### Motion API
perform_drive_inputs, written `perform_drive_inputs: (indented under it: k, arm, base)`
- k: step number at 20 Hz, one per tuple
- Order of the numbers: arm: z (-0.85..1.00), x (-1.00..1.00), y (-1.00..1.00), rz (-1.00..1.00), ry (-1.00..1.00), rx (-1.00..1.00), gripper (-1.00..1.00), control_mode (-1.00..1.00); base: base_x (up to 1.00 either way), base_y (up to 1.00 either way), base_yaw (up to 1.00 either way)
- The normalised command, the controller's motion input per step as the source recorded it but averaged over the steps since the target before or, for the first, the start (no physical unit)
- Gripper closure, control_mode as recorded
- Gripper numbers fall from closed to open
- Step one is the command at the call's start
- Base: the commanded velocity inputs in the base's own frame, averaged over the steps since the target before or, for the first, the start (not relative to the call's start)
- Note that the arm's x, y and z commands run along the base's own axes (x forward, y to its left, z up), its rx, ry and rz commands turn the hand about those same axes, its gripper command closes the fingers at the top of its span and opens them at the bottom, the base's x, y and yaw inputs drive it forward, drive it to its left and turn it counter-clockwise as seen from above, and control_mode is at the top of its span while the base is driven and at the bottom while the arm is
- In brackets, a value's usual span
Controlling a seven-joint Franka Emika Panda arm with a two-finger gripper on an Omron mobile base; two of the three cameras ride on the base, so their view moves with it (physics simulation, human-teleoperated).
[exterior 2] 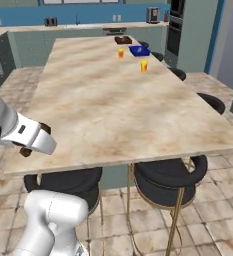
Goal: Gather the carrot and onion from the fridge and place them on a tray on the dining counter. Then gather the chicken drumstick and fish from the fridge and place them on the other tray.
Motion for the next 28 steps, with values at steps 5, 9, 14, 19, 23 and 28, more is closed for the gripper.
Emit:
perform_drive_inputs:
  k: [5,9,14,19,23,28]
  arm:
    - [0.0,0.0,0.0,0.0,0.0,0.0,1.0,1.0]
    - [0.0,0.0,0.0,0.0,0.0,0.0,1.0,1.0]
    - [0.0,0.0,0.0,0.0,0.0,0.0,1.0,1.0]
    - [0.0,0.0,0.0,0.0,0.0,0.0,1.0,1.0]
    - [0.0,0.0,0.0,0.0,0.0,0.0,1.0,1.0]
    - [0.0,0.0,0.0,0.0,0.0,0.0,1.0,1.0]
  base:
    - [0.18,-1.0,0.0]
    - [0.22,-1.0,0.0]
    - [0.24,-1.0,0.0]
    - [0.08,-1.0,0.0]
    - [-0.83,-1.0,0.0]
    - [-0.17,-1.0,0.02]
